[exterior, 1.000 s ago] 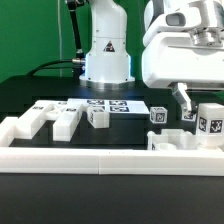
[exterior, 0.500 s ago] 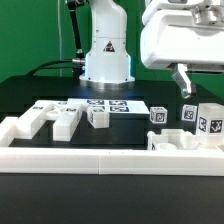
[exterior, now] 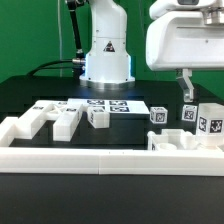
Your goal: Assemble chair
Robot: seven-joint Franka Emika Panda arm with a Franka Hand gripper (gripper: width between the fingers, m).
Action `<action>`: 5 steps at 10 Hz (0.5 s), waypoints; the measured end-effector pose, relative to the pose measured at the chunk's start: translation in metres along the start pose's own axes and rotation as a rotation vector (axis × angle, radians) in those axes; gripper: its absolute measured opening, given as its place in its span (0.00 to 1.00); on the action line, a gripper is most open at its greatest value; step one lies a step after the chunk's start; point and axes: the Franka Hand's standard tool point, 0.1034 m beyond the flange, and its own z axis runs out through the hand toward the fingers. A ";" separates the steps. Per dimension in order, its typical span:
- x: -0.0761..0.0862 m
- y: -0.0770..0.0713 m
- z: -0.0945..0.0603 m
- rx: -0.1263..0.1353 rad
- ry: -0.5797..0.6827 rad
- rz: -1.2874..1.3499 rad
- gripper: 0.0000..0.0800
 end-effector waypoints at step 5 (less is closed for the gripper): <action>-0.004 -0.004 0.012 0.033 -0.186 -0.004 0.81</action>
Offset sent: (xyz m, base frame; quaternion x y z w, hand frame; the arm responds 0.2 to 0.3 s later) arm -0.0016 -0.0011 -0.0103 -0.0006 -0.0507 0.0013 0.9987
